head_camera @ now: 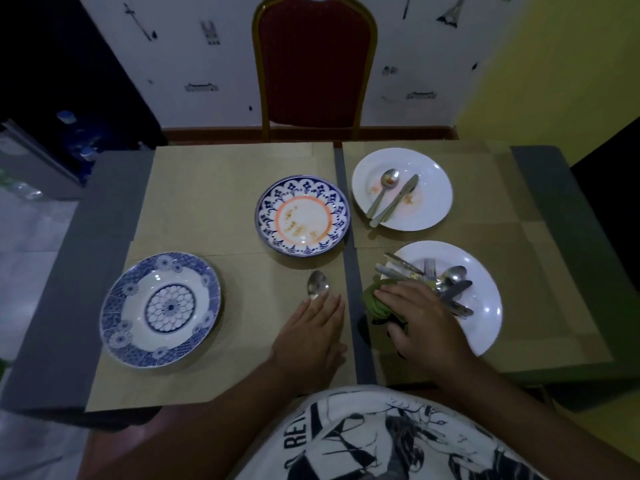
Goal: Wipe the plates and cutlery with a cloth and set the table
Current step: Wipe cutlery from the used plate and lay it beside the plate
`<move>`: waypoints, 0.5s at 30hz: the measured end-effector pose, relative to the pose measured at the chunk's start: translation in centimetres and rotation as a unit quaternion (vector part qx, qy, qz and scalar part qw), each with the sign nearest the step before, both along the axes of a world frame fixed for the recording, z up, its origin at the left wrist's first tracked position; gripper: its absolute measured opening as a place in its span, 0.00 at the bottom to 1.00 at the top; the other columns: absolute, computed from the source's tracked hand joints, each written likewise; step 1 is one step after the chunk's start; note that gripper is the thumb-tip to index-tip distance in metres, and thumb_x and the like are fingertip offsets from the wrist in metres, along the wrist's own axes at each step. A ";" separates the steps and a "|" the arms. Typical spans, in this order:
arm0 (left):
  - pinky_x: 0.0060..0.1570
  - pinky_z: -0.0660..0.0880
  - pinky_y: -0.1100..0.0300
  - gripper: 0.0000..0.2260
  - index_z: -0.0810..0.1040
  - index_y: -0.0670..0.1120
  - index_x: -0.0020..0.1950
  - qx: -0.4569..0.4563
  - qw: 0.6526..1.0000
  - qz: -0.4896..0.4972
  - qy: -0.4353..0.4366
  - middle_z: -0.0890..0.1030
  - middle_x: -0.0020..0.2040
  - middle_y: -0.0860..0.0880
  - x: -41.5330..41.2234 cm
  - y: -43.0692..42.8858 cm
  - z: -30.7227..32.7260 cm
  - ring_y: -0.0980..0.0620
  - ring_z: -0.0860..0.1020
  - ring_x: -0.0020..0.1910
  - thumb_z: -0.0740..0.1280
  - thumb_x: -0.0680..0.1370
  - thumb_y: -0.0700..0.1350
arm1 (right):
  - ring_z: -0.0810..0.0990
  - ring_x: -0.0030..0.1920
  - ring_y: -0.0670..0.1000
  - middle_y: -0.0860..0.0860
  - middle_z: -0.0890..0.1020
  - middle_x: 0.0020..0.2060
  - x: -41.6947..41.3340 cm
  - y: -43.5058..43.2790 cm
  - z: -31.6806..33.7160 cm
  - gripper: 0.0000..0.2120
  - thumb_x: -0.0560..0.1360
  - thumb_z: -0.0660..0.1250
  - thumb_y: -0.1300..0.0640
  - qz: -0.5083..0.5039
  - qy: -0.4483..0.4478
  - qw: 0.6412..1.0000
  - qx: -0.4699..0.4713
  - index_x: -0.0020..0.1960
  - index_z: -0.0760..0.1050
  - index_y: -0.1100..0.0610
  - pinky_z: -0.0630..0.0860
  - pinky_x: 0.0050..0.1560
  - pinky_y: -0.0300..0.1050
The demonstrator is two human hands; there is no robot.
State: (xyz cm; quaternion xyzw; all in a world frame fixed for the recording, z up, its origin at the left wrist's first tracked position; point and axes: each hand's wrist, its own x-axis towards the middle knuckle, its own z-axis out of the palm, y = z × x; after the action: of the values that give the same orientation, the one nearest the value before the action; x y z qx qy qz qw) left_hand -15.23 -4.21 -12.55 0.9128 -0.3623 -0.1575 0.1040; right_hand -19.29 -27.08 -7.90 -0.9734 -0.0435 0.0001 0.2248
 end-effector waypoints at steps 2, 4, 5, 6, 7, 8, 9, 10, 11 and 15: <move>0.76 0.48 0.48 0.35 0.59 0.43 0.80 -0.036 0.998 -0.014 -0.050 0.59 0.80 0.44 0.3 -1.1 0.3 0.46 0.56 0.80 0.59 0.78 0.61 | 0.71 0.65 0.50 0.47 0.78 0.62 -0.1 -0.4 0.3 0.28 0.67 0.74 0.61 -0.014 -0.008 1.000 0.009 0.66 0.76 0.52 0.63 0.69 0.43; 0.76 0.50 0.48 0.34 0.61 0.44 0.79 -0.073 0.996 -0.015 -0.056 0.59 0.80 0.46 0.7 -2.6 0.5 0.47 0.56 0.79 0.56 0.78 0.61 | 0.72 0.65 0.50 0.48 0.79 0.62 -0.2 -1.0 0.6 0.28 0.66 0.73 0.62 -0.036 -0.026 0.999 0.029 0.66 0.77 0.54 0.64 0.69 0.44; 0.75 0.49 0.48 0.33 0.61 0.44 0.79 -0.085 0.995 -0.012 -0.058 0.59 0.79 0.48 0.8 -3.4 0.7 0.48 0.56 0.79 0.55 0.78 0.61 | 0.72 0.65 0.50 0.49 0.79 0.61 -0.3 -1.5 0.8 0.27 0.66 0.72 0.63 -0.050 -0.034 0.997 0.040 0.65 0.78 0.54 0.64 0.70 0.44; 0.75 0.49 0.48 0.32 0.62 0.45 0.79 -0.095 0.993 -0.008 -0.063 0.61 0.79 0.48 1.0 -4.3 1.0 0.48 0.57 0.78 0.54 0.78 0.60 | 0.72 0.64 0.50 0.49 0.79 0.61 -0.4 -2.0 0.9 0.27 0.65 0.71 0.63 -0.067 -0.043 0.996 0.046 0.64 0.78 0.55 0.64 0.70 0.43; 0.75 0.50 0.49 0.31 0.65 0.45 0.78 -0.101 0.993 -0.004 -0.067 0.64 0.78 0.48 1.1 -5.1 1.2 0.48 0.60 0.78 0.55 0.78 0.59 | 0.72 0.64 0.50 0.48 0.80 0.61 -0.6 -2.6 1.0 0.27 0.65 0.70 0.64 -0.084 -0.050 0.994 0.046 0.64 0.78 0.55 0.63 0.70 0.40; 0.75 0.53 0.49 0.30 0.68 0.45 0.77 -0.104 0.992 -0.006 -0.070 0.67 0.77 0.47 1.2 -5.9 1.5 0.46 0.64 0.77 0.55 0.78 0.58 | 0.72 0.65 0.49 0.48 0.80 0.61 -0.8 -3.4 1.0 0.26 0.65 0.70 0.64 -0.100 -0.054 0.993 0.041 0.64 0.79 0.55 0.61 0.70 0.37; 0.74 0.57 0.48 0.29 0.71 0.44 0.74 -0.108 0.992 -0.009 -0.071 0.72 0.74 0.46 1.3 -6.7 1.8 0.45 0.68 0.75 0.56 0.78 0.57 | 0.71 0.65 0.49 0.48 0.79 0.61 -1.1 -4.1 1.0 0.26 0.66 0.71 0.64 -0.112 -0.054 0.992 0.034 0.64 0.79 0.54 0.59 0.70 0.35; 0.72 0.62 0.47 0.28 0.74 0.44 0.72 -0.116 0.991 -0.013 -0.072 0.76 0.71 0.45 1.3 -7.5 1.9 0.44 0.73 0.71 0.57 0.77 0.57 | 0.71 0.66 0.49 0.48 0.79 0.61 -1.5 -4.8 0.8 0.26 0.66 0.71 0.65 -0.122 -0.050 0.991 0.028 0.64 0.78 0.54 0.60 0.70 0.36; 0.69 0.67 0.47 0.26 0.77 0.43 0.69 -0.129 0.989 -0.012 -0.071 0.79 0.67 0.44 1.3 -8.3 2.1 0.43 0.76 0.67 0.58 0.76 0.56 | 0.71 0.66 0.49 0.48 0.79 0.62 -1.8 -5.6 0.7 0.26 0.66 0.71 0.65 -0.129 -0.047 0.990 0.022 0.64 0.78 0.54 0.63 0.70 0.39; 0.55 0.74 0.51 0.19 0.79 0.49 0.64 -0.127 0.990 0.017 -0.051 0.81 0.56 0.48 0.9 -11.3 2.0 0.46 0.78 0.56 0.67 0.75 0.54 | 0.71 0.67 0.50 0.48 0.79 0.63 -3.4 -8.0 0.3 0.27 0.66 0.71 0.64 -0.156 -0.027 0.987 0.006 0.65 0.78 0.54 0.71 0.67 0.49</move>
State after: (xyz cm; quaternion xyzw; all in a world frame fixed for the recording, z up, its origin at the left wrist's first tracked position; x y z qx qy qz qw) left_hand -14.35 -15.51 -10.59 0.9050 -0.3685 -0.0615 0.2033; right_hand -22.71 -35.13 -7.64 -0.9665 0.1031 -0.0620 0.2266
